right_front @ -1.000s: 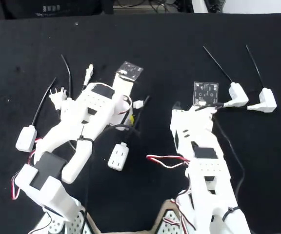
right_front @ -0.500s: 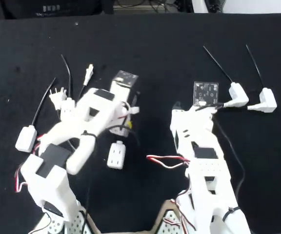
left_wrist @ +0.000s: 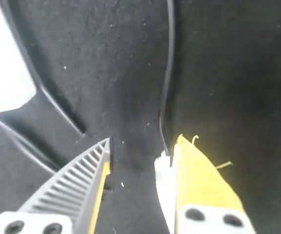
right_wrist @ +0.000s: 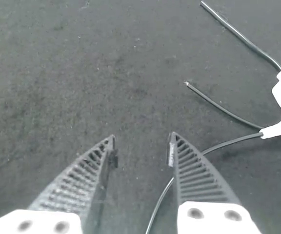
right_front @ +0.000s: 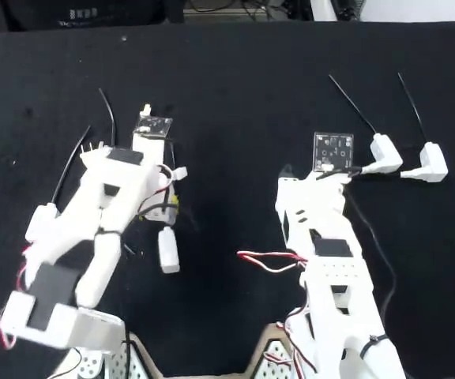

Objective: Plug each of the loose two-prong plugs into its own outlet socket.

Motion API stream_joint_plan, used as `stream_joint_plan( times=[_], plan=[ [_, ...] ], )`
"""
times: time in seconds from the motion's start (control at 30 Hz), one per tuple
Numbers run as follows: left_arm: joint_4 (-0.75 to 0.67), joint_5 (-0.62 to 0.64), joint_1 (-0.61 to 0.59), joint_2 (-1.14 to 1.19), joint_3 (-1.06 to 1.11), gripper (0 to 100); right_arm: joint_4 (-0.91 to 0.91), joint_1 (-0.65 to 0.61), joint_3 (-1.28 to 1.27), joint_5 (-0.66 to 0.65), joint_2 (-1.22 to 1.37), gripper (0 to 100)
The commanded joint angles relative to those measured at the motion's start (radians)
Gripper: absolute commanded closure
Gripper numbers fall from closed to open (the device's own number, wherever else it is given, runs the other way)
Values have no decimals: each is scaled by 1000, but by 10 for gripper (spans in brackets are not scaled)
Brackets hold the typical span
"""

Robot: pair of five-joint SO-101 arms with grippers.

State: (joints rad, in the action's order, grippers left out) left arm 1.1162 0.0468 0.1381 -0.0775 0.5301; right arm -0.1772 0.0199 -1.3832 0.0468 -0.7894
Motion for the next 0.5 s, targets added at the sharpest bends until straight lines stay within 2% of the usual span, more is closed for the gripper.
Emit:
stream_joint_plan(
  times=[0.0,0.13,0.27,0.47],
  plan=[
    [9,0,-8,-175,19,786,-8,8,61,5,-35,836],
    [44,-80,-24,-249,19,786,-9,8,56,5,-35,836],
    [109,-172,-101,-249,35,786,-9,8,56,6,-33,836],
    [38,-227,-124,-265,217,786,-9,8,56,6,-31,836]
  ],
)
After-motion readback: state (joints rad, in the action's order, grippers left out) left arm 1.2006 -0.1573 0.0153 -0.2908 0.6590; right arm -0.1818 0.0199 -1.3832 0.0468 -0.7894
